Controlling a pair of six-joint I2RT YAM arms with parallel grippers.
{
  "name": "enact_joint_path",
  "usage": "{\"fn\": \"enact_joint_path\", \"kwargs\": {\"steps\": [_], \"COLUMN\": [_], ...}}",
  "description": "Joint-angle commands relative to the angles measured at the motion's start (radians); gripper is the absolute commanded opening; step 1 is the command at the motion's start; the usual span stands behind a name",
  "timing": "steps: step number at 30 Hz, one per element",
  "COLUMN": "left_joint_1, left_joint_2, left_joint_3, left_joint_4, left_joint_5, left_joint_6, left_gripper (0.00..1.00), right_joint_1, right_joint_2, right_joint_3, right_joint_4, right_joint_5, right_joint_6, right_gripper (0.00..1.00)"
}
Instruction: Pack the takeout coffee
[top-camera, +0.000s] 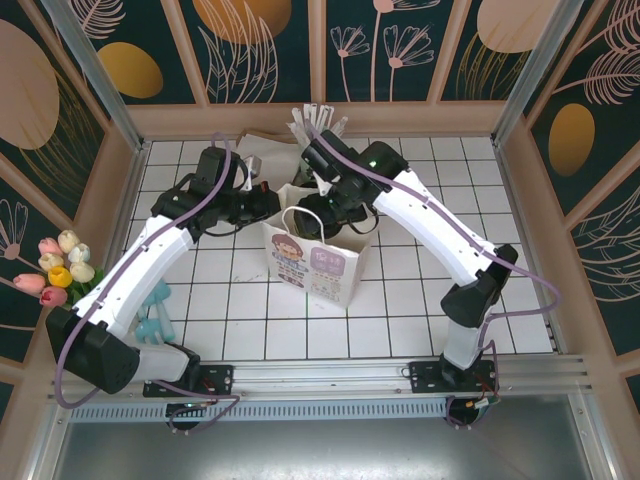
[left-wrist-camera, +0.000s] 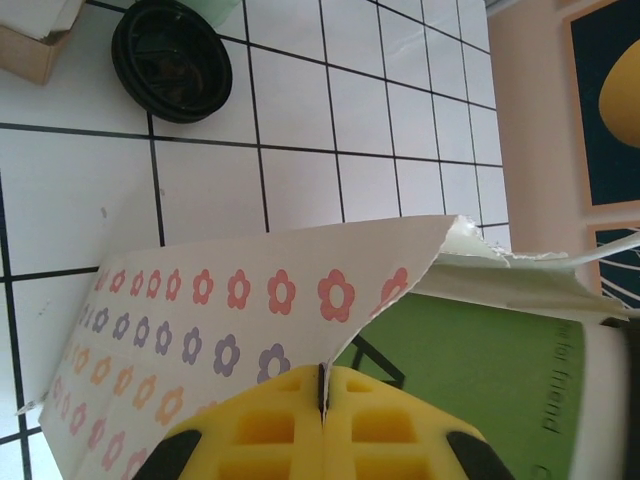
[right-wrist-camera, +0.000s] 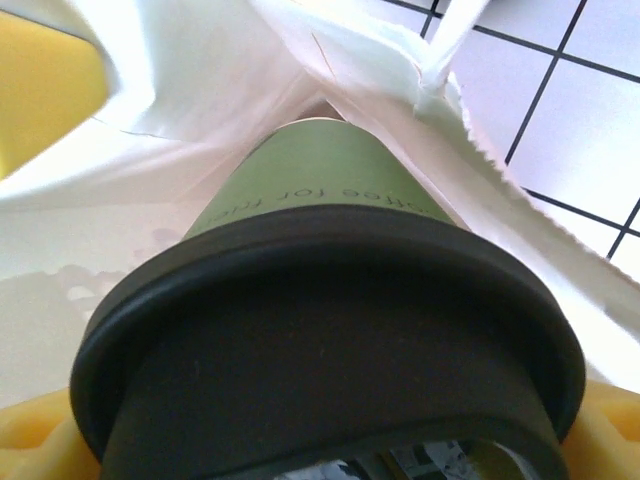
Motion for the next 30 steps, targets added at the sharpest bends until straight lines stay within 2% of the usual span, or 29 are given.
{"fn": "enact_joint_path", "kwargs": {"steps": [1,7,15,25,30], "left_joint_1": [-0.006,-0.007,-0.007,-0.005,-0.005], "left_joint_2": [-0.004,-0.033,-0.051,-0.092,-0.140], "left_joint_3": [0.056,0.062,0.048,0.020,-0.025], "left_joint_4": [-0.051,-0.063,-0.092,-0.189,-0.135], "left_joint_5": [-0.020,-0.042,-0.057,-0.138,-0.161], "left_joint_6": [0.044,0.085,0.124,0.051,0.050], "left_gripper": [0.00,0.00,0.00,0.00,0.00], "right_joint_1": [0.013,0.019,0.024,0.065,0.085], "right_joint_2": [-0.001,-0.019,0.046,0.071,0.117], "right_joint_3": [-0.036,-0.105,-0.108,-0.176,-0.131], "right_joint_4": [-0.013,-0.014,-0.012,-0.011,-0.010], "right_joint_5": [0.017,0.024,0.056,0.040,0.008], "right_joint_6": [-0.058,-0.119,-0.212,-0.314,-0.388], "right_gripper": [0.68,0.66,0.66,0.64,0.64]}}
